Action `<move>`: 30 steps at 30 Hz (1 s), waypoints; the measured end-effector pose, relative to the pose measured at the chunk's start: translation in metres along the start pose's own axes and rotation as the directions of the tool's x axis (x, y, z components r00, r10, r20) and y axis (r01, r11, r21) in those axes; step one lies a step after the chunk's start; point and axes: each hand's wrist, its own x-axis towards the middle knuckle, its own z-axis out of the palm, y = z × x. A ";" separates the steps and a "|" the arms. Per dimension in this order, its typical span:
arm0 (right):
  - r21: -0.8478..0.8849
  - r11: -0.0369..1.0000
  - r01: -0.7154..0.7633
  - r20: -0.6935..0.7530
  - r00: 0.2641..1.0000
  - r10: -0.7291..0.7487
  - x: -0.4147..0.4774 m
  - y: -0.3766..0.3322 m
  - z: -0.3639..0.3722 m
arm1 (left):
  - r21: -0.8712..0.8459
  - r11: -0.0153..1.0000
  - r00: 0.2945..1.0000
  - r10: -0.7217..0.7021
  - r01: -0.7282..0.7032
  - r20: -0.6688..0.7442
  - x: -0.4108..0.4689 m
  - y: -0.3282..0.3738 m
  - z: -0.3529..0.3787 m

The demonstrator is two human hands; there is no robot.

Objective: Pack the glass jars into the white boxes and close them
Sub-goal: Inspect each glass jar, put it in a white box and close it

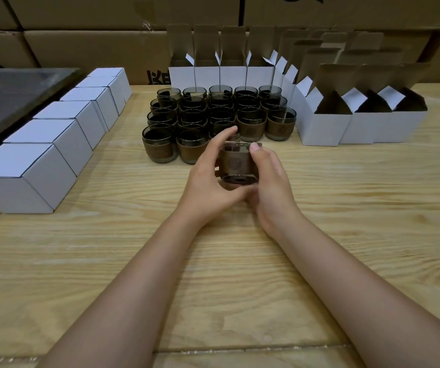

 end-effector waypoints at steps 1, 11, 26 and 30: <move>0.027 1.000 -0.006 0.009 1.000 0.005 0.001 -0.001 -0.001 | -0.036 0.999 0.999 -0.028 0.028 0.017 0.000 0.000 0.000; 0.181 0.983 0.023 0.144 0.988 -0.050 0.006 0.000 -0.008 | -0.158 0.982 0.994 -0.107 0.105 -0.001 0.002 -0.002 0.000; 0.198 0.980 0.017 0.236 0.970 -0.065 0.008 0.001 -0.010 | 0.115 0.993 0.998 0.031 -0.025 -0.057 -0.001 -0.002 0.003; 0.183 0.982 0.048 0.276 0.956 -0.098 0.007 0.004 -0.011 | 0.199 0.978 0.995 0.076 -0.061 -0.068 -0.001 -0.002 0.005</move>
